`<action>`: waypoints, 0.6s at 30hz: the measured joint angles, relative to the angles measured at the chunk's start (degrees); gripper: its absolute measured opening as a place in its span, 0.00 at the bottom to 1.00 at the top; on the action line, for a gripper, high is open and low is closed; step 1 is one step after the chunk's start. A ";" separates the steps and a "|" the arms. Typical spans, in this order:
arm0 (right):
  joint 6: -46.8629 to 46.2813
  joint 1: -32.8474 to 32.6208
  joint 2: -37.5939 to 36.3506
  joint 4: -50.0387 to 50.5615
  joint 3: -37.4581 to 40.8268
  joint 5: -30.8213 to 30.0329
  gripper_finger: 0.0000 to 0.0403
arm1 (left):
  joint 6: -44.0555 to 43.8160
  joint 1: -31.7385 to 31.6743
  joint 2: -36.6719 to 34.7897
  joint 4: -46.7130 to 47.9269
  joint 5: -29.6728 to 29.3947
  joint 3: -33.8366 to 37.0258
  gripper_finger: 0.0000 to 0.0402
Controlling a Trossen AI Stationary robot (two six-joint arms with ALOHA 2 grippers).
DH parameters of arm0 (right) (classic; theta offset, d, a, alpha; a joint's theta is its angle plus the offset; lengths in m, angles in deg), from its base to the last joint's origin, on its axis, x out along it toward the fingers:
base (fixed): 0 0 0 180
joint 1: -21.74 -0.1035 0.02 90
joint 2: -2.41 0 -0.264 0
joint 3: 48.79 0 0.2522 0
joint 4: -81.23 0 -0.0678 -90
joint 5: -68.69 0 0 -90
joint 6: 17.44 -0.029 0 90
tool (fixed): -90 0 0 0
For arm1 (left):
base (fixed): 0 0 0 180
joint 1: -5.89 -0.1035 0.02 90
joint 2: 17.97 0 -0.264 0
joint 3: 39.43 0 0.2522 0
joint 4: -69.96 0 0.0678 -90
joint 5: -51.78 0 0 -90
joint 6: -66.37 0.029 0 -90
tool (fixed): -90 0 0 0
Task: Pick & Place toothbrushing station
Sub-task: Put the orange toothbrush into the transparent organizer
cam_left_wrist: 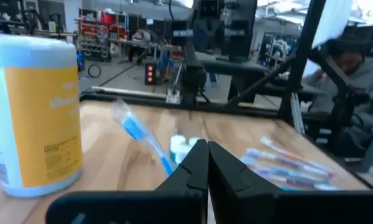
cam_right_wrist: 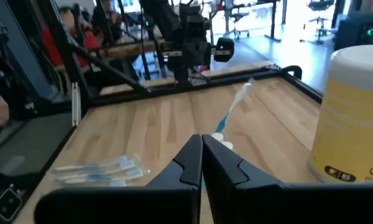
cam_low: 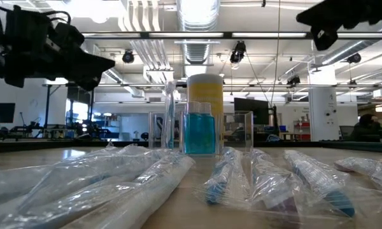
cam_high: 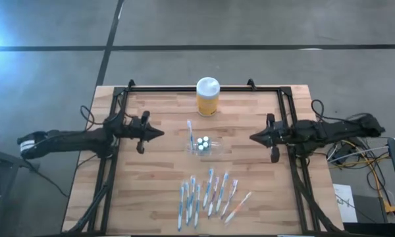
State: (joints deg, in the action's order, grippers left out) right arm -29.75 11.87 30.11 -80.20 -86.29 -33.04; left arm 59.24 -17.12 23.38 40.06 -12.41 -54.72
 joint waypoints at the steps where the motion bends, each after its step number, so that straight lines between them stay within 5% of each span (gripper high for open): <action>1: -0.22 -2.34 1.17 1.07 -1.34 -2.44 0.02 | 0.59 -0.04 -0.63 0.01 0.17 0.76 0.00; 10: -8.56 -26.40 19.23 10.84 -17.20 -29.11 0.02 | 4.02 0.02 -3.24 4.97 0.19 1.03 0.01; 14: -24.87 -35.43 31.55 27.33 -29.36 -39.54 0.02 | 3.30 0.02 -3.24 5.35 0.20 1.03 0.05; 18: -49.05 -40.97 44.87 49.65 -42.82 -40.43 0.02 | 3.45 0.03 -3.24 5.74 0.19 1.03 0.07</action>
State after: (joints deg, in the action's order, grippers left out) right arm -78.81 -29.10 74.98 -30.56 -129.11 -73.47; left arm 62.68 -17.09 20.14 45.80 -12.22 -53.68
